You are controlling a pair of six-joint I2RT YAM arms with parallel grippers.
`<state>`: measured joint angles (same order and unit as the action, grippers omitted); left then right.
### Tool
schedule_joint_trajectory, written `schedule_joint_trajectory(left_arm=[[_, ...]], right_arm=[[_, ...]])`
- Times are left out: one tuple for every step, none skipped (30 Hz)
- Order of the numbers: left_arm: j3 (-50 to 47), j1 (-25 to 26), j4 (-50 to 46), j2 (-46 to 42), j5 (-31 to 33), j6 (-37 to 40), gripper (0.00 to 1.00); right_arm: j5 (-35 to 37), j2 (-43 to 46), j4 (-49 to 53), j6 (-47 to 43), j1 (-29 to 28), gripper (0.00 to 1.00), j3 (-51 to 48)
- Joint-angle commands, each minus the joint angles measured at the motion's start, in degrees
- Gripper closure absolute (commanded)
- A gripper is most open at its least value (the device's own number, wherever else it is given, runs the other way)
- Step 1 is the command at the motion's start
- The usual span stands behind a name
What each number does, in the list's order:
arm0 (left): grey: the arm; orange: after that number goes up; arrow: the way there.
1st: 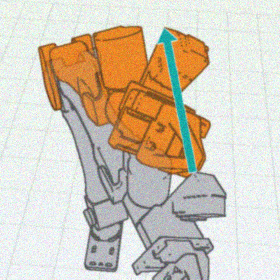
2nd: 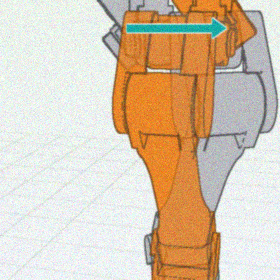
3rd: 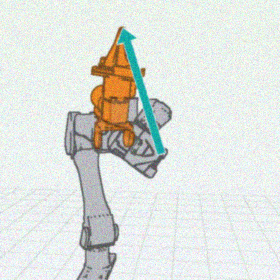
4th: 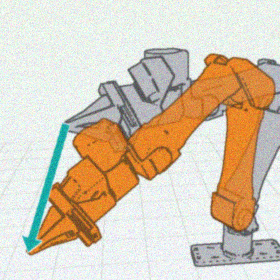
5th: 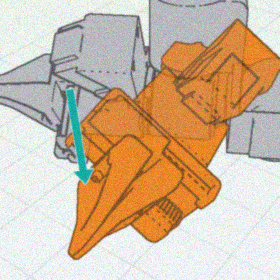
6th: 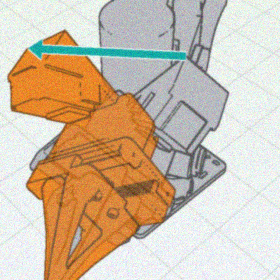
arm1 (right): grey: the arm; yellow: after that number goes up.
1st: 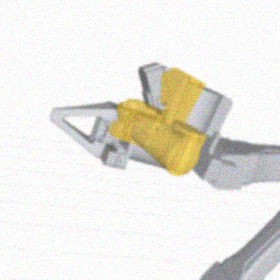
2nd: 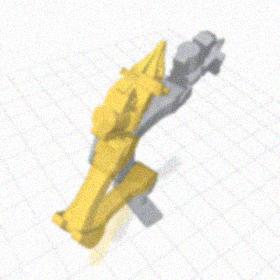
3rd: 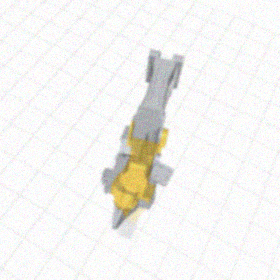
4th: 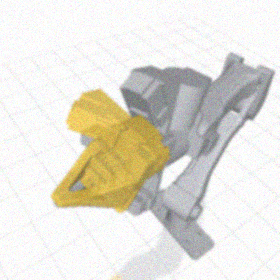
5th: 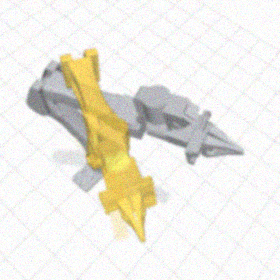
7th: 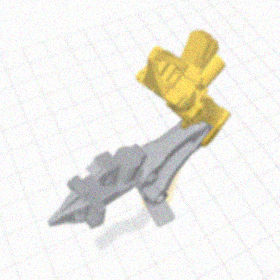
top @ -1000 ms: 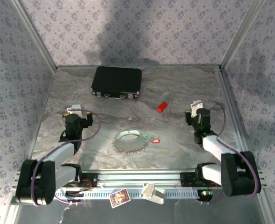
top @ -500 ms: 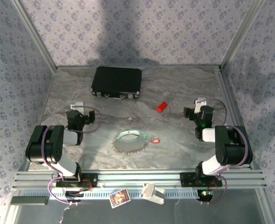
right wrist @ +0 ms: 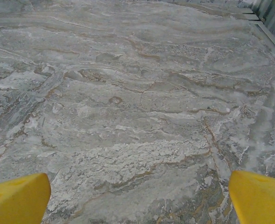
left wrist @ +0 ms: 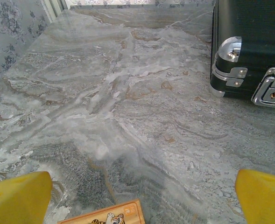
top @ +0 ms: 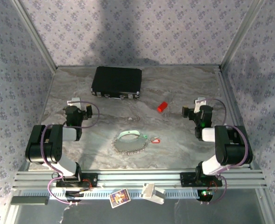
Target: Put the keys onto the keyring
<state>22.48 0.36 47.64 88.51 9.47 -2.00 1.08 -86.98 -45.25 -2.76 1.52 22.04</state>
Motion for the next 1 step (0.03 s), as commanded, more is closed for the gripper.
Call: schedule_joint_trajectory(left_arm=[[0.8, -0.2, -0.2, -0.5, -0.9, -0.4, 0.00]], right_arm=[[0.7, -0.2, -0.7, 0.5, -0.2, 0.01, 0.7]])
